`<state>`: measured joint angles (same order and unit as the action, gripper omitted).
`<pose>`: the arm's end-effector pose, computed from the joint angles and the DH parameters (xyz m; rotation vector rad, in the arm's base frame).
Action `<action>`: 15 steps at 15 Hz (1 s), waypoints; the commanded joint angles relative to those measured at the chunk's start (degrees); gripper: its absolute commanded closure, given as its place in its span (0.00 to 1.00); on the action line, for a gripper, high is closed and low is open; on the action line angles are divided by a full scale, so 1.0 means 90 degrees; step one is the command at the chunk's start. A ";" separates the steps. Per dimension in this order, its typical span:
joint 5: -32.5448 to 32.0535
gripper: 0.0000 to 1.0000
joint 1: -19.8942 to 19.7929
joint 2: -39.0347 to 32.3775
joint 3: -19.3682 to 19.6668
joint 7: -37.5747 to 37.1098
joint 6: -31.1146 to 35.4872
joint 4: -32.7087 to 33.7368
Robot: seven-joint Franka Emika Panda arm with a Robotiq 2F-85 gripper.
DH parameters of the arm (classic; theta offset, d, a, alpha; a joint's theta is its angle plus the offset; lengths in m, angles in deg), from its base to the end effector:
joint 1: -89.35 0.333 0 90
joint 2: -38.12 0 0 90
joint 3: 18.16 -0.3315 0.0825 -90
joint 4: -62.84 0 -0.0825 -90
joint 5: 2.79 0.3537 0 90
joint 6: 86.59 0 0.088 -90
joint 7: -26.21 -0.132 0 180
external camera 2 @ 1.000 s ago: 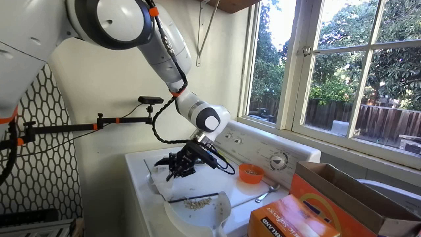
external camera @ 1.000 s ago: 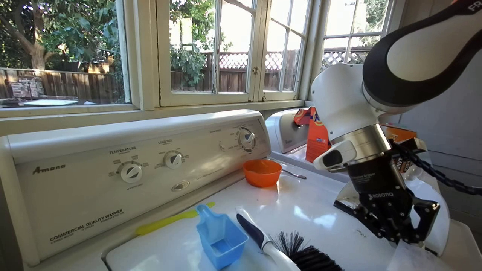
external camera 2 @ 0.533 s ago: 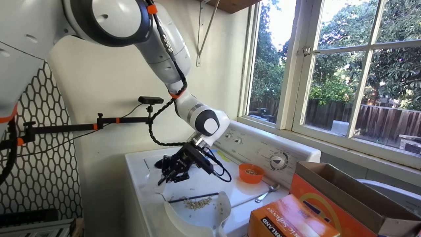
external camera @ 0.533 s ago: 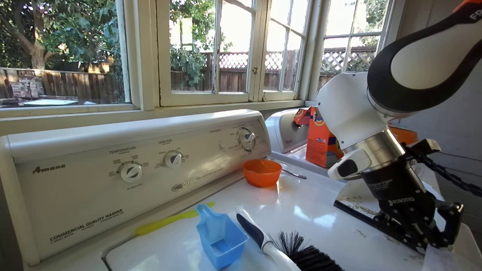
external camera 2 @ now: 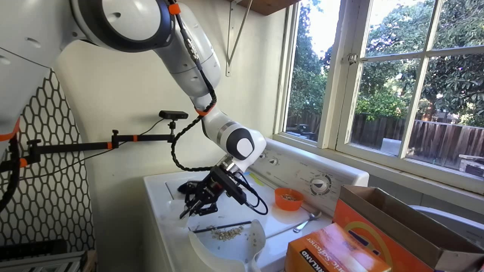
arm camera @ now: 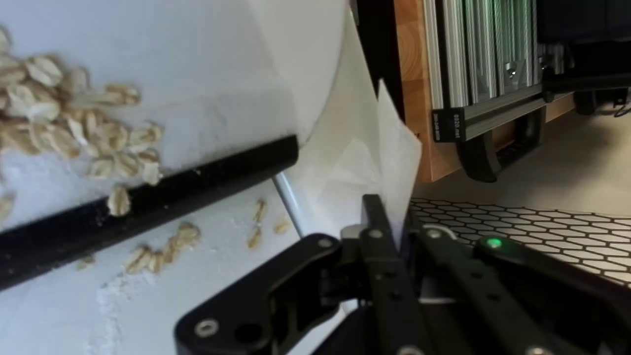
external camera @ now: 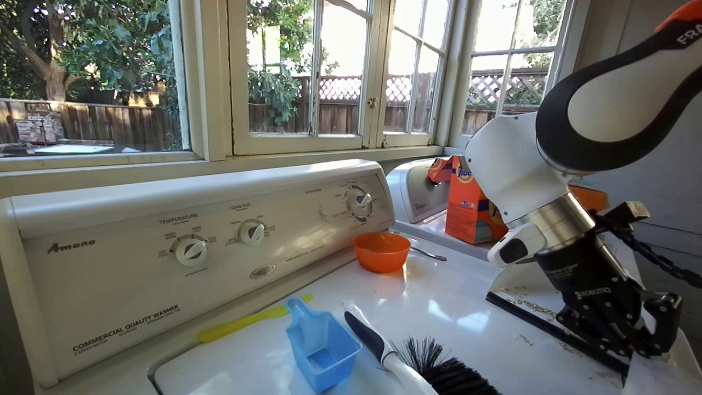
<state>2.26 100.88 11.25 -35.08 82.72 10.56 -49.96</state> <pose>0.4296 0.2434 0.2297 -1.9501 -1.7424 0.8915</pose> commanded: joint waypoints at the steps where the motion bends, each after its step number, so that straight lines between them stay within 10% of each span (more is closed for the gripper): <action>1: -0.0224 0.97 0.0053 0.0133 0.0085 -0.0385 0.0159 -0.0164; 15: -0.0650 0.97 0.0134 0.0083 0.0084 -0.1398 0.1059 -0.0167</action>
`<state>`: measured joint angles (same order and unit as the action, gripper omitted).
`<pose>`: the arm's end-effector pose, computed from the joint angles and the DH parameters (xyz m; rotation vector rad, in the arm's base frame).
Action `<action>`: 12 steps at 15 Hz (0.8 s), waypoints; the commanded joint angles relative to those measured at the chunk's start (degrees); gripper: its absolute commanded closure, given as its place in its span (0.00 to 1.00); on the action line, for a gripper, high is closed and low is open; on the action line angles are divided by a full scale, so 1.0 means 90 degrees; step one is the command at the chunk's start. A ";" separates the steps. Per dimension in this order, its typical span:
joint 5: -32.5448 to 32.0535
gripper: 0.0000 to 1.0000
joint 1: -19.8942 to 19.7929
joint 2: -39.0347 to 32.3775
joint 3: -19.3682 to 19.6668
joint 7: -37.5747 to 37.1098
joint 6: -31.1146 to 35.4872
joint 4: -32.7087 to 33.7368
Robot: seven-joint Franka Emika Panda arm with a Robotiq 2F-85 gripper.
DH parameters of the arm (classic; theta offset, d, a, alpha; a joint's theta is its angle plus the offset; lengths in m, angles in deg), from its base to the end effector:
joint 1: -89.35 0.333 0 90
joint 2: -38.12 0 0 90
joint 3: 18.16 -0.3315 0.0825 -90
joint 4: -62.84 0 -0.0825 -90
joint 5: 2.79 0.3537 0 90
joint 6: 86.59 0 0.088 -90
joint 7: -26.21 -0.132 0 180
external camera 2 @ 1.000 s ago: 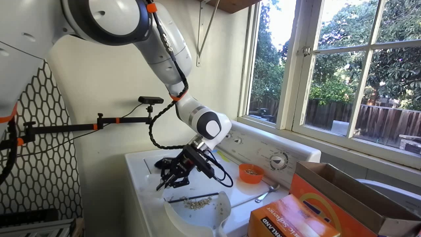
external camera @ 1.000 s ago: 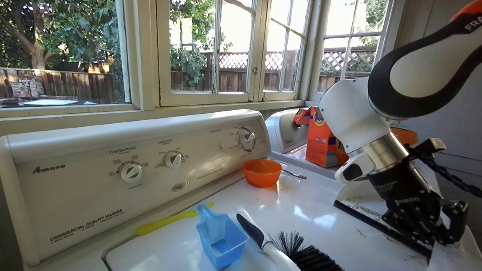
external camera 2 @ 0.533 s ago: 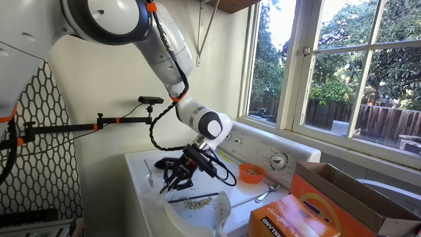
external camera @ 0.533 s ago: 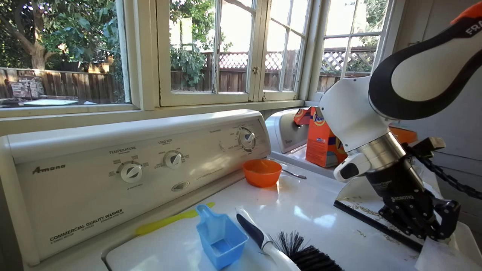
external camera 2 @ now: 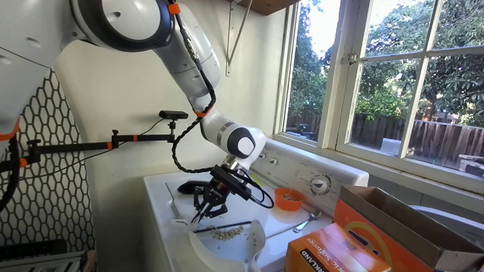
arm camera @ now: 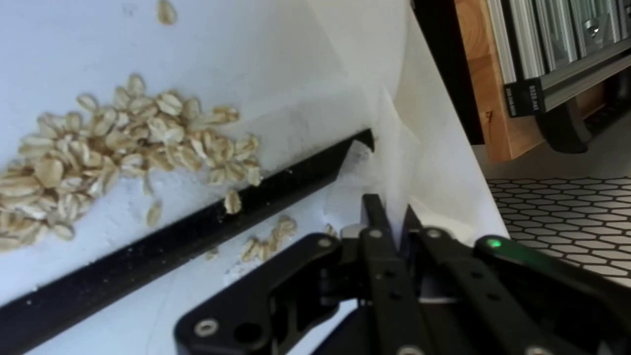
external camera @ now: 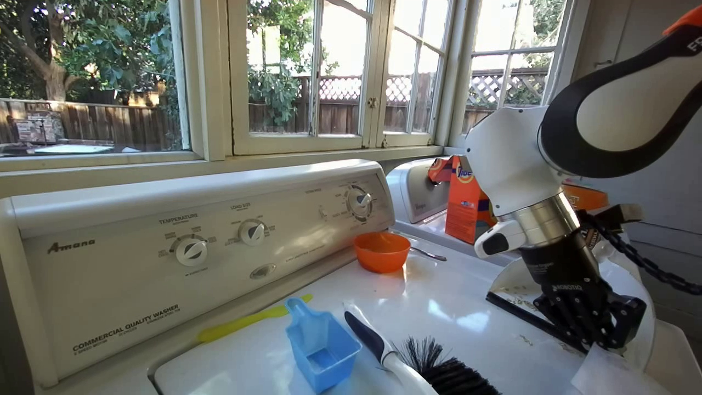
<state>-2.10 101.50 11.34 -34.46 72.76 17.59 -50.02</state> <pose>0.4503 0.2439 0.2265 -2.2114 -1.7035 0.8223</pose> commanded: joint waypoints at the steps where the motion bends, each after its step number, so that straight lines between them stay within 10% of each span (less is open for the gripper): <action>1: -0.0222 0.97 0.0076 0.0070 0.0025 -0.0370 0.0309 -0.0161; 12: -0.0682 0.97 0.0070 0.0076 0.0080 -0.1343 0.0822 -0.0171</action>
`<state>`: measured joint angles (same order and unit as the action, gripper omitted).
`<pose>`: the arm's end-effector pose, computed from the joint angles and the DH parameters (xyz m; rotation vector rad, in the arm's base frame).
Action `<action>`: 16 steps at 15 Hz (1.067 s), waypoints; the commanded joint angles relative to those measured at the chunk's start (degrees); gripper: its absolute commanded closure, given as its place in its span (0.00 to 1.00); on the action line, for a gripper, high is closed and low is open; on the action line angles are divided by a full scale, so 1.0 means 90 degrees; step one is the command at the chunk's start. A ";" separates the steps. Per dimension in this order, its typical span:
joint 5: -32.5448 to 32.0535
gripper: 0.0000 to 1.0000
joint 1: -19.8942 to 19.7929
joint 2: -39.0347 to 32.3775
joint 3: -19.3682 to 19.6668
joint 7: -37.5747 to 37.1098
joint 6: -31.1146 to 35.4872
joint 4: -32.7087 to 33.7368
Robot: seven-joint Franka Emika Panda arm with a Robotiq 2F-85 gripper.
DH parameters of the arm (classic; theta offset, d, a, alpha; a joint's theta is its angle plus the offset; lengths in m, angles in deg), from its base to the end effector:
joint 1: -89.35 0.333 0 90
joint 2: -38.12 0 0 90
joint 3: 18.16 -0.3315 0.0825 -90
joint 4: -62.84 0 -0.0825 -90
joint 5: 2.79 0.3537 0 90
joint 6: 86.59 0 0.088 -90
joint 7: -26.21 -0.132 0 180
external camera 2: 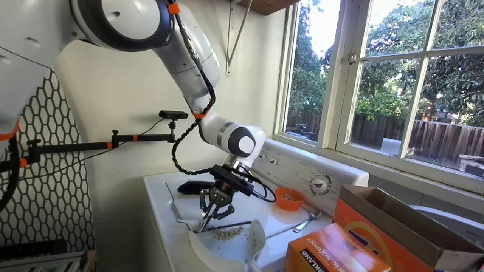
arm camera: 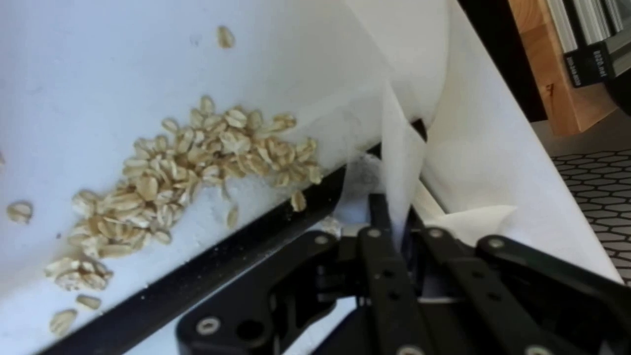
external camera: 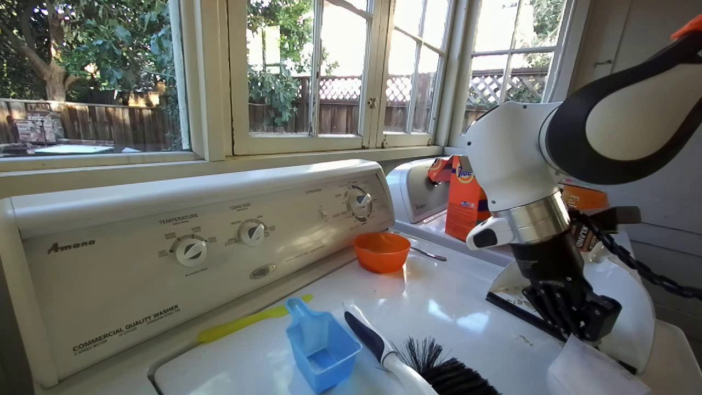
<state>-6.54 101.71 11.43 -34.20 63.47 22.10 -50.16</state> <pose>0.4644 0.2421 0.2257 -2.4273 -1.6401 0.7699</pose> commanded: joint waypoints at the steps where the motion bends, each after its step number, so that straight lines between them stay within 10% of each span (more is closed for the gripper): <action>1: -0.0223 0.97 0.0049 0.0082 0.0062 -0.0401 0.0371 -0.0161; 16: -0.0927 0.97 0.0097 0.0246 0.0187 -0.1571 0.0863 -0.0169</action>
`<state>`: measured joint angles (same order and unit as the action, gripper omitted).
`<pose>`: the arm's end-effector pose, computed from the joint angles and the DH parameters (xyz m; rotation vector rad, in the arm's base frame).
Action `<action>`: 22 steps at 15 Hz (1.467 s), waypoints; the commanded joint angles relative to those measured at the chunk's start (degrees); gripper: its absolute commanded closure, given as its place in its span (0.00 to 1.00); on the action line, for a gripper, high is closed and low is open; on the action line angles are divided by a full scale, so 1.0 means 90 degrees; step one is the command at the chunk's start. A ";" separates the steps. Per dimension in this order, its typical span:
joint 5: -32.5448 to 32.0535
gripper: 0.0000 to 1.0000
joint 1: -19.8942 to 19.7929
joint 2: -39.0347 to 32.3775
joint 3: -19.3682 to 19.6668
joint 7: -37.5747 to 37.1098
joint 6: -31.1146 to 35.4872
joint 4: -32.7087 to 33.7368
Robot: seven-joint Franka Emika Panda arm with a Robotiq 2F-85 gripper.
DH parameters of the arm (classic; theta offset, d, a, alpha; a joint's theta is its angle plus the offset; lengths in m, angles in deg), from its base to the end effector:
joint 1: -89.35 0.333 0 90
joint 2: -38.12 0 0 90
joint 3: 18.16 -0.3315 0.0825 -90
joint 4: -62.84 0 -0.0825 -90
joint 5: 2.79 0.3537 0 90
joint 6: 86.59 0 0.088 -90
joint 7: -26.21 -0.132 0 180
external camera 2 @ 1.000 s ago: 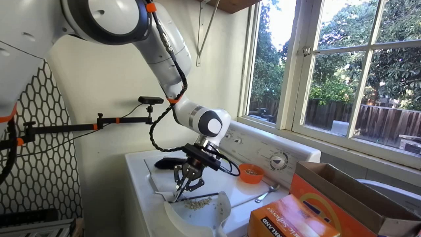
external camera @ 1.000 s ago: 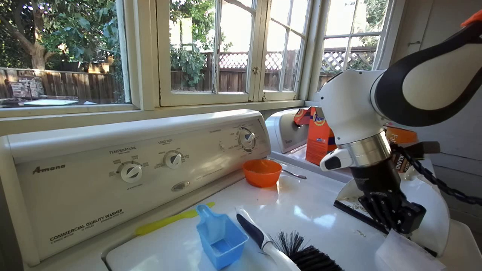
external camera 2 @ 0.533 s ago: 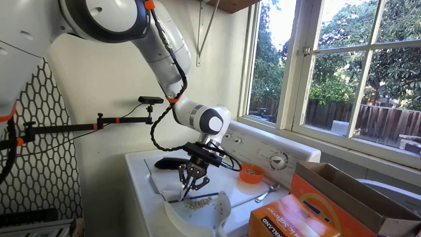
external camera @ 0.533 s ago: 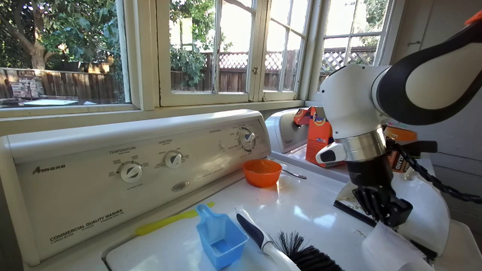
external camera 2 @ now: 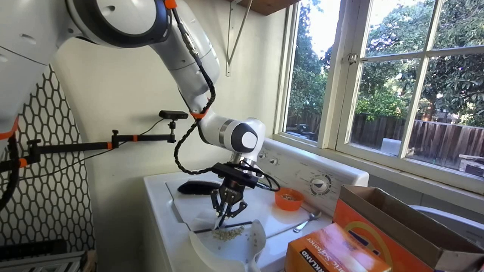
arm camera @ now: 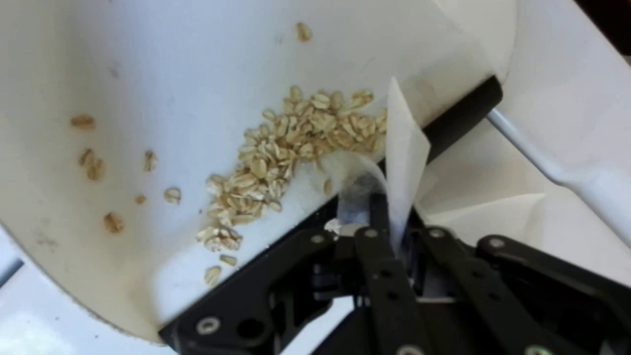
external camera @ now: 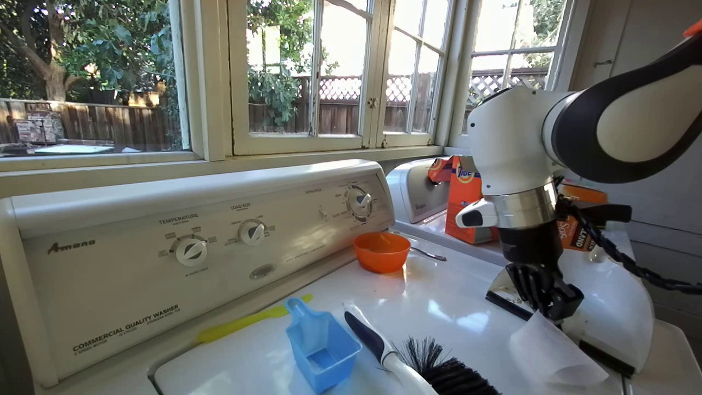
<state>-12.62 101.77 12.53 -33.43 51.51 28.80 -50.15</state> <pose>0.4898 0.2382 0.2371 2.6622 1.4999 -0.5919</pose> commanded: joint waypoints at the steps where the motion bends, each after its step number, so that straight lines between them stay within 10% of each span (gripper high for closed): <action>1: -0.0294 0.97 0.0096 0.0150 0.0114 -0.0290 0.0056 -0.0167; 22: 0.0434 0.97 -0.0041 0.0359 -0.0135 0.0002 0.1140 -0.0062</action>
<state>-10.81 101.65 17.25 -34.06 50.40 36.34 -50.10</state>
